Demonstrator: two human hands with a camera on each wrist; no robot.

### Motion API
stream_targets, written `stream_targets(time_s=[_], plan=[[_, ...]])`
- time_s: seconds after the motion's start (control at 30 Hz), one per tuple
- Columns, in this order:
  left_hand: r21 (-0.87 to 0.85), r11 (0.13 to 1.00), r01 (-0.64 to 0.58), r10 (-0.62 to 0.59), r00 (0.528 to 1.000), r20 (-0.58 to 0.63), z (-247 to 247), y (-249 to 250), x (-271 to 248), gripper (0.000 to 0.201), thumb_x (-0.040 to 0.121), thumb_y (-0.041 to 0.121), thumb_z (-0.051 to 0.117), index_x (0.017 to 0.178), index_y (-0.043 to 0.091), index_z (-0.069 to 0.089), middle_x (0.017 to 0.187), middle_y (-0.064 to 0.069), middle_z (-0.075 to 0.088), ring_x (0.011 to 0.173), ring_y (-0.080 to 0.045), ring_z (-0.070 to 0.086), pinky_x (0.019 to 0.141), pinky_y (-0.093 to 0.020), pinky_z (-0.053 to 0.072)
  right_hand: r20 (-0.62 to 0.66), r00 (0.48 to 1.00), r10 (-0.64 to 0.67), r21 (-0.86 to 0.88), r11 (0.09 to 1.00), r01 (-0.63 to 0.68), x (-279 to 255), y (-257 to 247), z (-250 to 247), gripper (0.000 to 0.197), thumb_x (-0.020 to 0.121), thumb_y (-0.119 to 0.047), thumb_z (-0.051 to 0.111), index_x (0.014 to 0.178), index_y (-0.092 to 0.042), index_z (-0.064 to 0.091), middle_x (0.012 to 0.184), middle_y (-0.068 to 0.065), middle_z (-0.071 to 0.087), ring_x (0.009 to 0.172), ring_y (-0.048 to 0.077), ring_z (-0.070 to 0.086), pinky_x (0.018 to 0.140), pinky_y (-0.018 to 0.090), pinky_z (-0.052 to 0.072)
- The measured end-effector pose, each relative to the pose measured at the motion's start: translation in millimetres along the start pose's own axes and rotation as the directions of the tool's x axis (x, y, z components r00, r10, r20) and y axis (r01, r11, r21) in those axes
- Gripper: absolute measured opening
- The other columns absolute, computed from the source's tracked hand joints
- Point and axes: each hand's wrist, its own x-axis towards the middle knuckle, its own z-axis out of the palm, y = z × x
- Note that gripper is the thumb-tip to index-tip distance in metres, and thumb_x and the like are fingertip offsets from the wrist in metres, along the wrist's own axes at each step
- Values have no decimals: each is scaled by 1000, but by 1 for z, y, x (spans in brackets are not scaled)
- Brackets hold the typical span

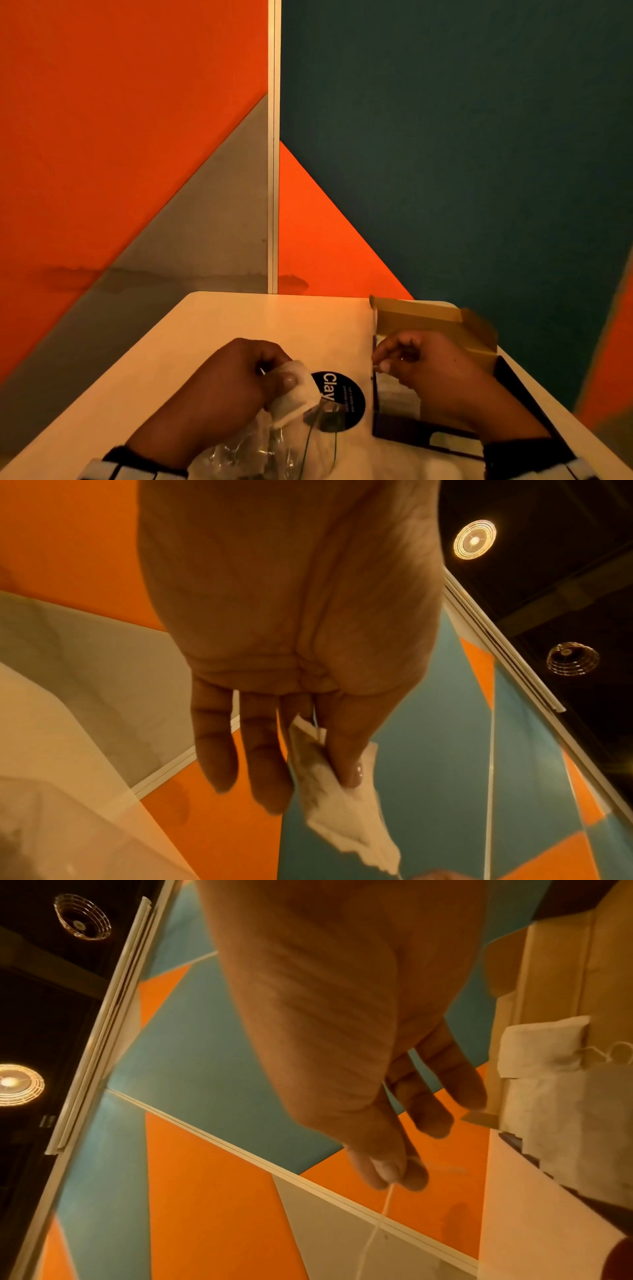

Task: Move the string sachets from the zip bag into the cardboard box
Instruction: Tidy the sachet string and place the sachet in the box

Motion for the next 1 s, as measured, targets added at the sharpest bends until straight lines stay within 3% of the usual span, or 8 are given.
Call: stream_targets(time_s=[0.13,0.23,0.4,0.53,0.67,0.77,0.87,1.0], plan=[[-197,980,-1,1,1000,2,4,2,0,8,89,20,72,82,20,76,83,-6,76,75,-20,72,72,-35,59,-56,998,-35,77,996,39,1,-2,5,15,91,-26,72,94,-41,75,99,-28,72,95,-1,66,88,25,54],[-353,935,40,-43,999,-2,8,6,-1,7,88,12,72,83,8,74,82,-15,75,71,-23,71,65,-31,59,63,991,-117,358,929,87,-4,-14,9,23,94,-17,67,101,-37,76,111,-24,73,102,2,69,87,32,58],[-497,862,97,-142,988,-54,15,11,1,12,84,12,74,84,1,70,81,-20,75,75,-32,73,78,-47,60,39,980,-194,623,772,128,-10,-28,14,38,93,2,60,97,-32,77,119,-8,74,109,14,70,88,39,58],[-618,776,126,-197,979,-48,23,17,3,17,84,12,72,91,-2,67,86,-26,73,79,-40,73,82,-52,60,92,973,-213,628,771,109,-11,-37,30,42,90,2,66,102,-37,78,117,-11,74,113,8,68,98,36,55],[-710,699,89,-207,975,-81,32,20,3,14,88,5,66,96,-6,62,86,-29,73,77,-42,73,77,-50,60,119,978,-170,587,807,69,-12,-44,43,36,93,1,64,95,-31,81,101,-7,79,97,13,75,89,31,60],[-673,738,60,-201,970,-134,36,22,1,17,91,11,66,98,-4,62,83,-24,75,74,-43,73,79,-50,60,76,984,-158,572,815,87,-13,-45,44,34,95,-3,63,93,-31,81,99,-9,79,95,11,75,87,29,60],[-559,828,41,-172,968,-184,35,23,-2,33,85,31,70,86,0,62,77,-14,75,68,-36,73,79,-46,59,-9,990,-139,544,830,121,-11,-41,45,35,93,-2,64,90,-31,82,97,-11,79,92,10,75,82,28,61],[-145,989,37,-65,979,-194,19,15,-3,34,82,56,66,79,22,68,82,10,74,67,-6,68,72,-32,52,-107,992,-63,536,837,111,-1,-27,39,29,91,0,67,86,-25,81,89,-9,79,75,5,72,64,19,55]])
